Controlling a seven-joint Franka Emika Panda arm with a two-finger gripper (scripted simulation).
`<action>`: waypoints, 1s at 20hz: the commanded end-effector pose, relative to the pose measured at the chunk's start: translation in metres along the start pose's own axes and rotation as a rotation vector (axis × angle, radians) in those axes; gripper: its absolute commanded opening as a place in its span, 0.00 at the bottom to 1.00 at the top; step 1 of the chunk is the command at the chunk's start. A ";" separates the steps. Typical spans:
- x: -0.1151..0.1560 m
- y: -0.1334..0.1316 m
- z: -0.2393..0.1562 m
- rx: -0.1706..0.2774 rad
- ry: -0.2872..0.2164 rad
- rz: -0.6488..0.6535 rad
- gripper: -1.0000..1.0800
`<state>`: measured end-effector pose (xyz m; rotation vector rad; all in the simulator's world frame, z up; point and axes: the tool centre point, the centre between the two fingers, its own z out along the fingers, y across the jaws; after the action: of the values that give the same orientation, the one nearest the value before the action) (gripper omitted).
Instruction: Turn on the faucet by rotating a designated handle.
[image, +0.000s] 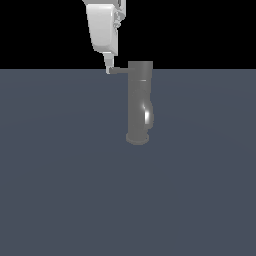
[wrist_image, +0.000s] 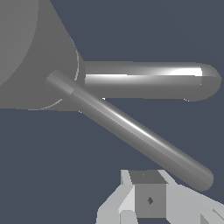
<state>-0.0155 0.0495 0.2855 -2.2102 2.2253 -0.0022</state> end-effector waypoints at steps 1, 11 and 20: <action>0.015 0.007 0.000 -0.003 0.002 0.013 0.00; 0.043 0.035 0.000 -0.004 0.002 0.012 0.00; 0.077 0.032 0.000 -0.003 0.002 0.005 0.00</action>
<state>-0.0486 -0.0071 0.2855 -2.2275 2.2122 0.0017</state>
